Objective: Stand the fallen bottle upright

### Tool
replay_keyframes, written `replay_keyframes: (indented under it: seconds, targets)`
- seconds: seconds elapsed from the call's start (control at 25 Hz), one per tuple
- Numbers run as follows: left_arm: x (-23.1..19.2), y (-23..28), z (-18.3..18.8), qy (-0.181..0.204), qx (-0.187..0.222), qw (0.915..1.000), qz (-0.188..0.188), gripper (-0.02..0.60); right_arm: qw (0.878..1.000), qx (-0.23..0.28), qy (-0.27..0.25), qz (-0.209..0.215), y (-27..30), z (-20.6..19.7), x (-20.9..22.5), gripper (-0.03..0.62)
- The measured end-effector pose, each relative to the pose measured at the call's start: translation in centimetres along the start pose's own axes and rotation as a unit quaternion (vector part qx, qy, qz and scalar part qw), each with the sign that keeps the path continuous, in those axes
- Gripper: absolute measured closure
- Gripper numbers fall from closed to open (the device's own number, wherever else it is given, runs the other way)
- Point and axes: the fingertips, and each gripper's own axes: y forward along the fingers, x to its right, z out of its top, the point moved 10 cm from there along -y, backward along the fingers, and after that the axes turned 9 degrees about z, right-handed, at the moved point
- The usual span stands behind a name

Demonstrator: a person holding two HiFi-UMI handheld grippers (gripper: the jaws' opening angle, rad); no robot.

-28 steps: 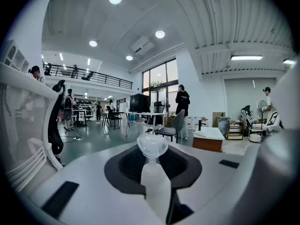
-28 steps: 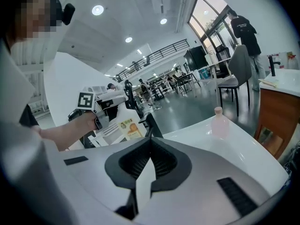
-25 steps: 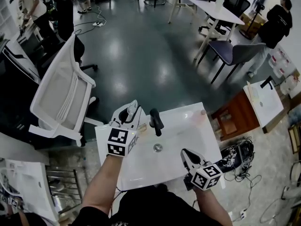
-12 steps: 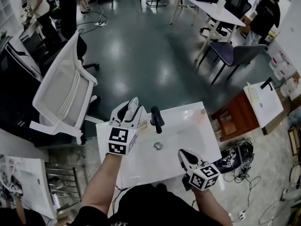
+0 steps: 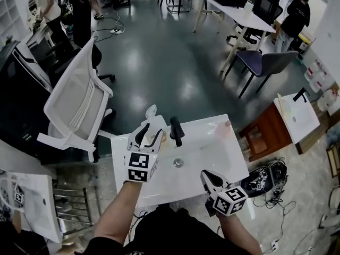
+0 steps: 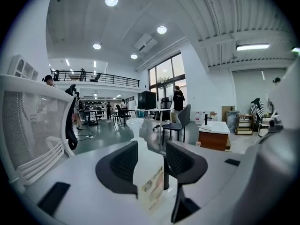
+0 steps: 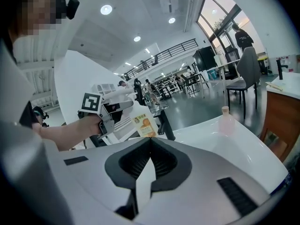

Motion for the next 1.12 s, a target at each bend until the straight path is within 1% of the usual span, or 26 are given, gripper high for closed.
replay_keyframes:
  seconds: [0.16,0.2,0.28,0.4,0.52,0.6,0.72,0.8,0.92,1.12]
  targets:
    - [2.0,-2.8,-0.7,0.0,-0.007,1.0,0.001,0.387,1.0,0.006,-0.006,0.006,-1.6,-0.5,-0.9,0.58]
    - [2.6,-3.7,-1.0,0.001,-0.009,1.0,0.004,0.399,1.0,0.008,-0.009,0.008,-2.1,-0.7,-1.2,0.58]
    - [3.8,-5.4,-1.7,-0.001,-0.015,0.9999,0.007,0.444,1.0,0.012,-0.019,0.012,-3.0,-0.8,-1.8,0.58]
    - [5.5,-8.1,-2.7,-0.007,-0.029,0.9995,0.007,0.467,0.999,0.017,-0.039,0.018,-4.8,-1.1,-2.8,0.58]
    - [7.2,-10.9,-3.2,-0.008,-0.031,0.9994,0.011,0.514,0.997,0.027,-0.061,0.029,-6.3,-1.3,-3.7,0.581]
    - [8.5,-12.7,-3.5,-0.008,-0.033,0.9994,0.008,0.532,0.996,0.039,-0.069,0.04,-7.3,-1.7,-4.1,0.582]
    - [10.0,-15.4,-3.9,0.002,-0.038,0.9993,0.005,0.543,0.994,0.05,-0.078,0.053,-8.3,-2.6,-4.4,0.581]
    - [10.6,-16.8,-4.2,0.008,-0.046,0.9989,0.005,0.548,0.994,0.05,-0.086,0.053,-8.6,-2.7,-4.6,0.582]
    - [11.1,-18.3,-5.0,-0.001,-0.058,0.9983,0.006,0.552,0.993,0.055,-0.092,0.053,-8.9,-2.7,-5.2,0.581]
    - [10.9,-19.1,-4.6,-0.011,-0.057,0.9983,-0.008,0.56,0.986,0.072,-0.145,0.037,-9.4,-1.2,-6.8,0.582]
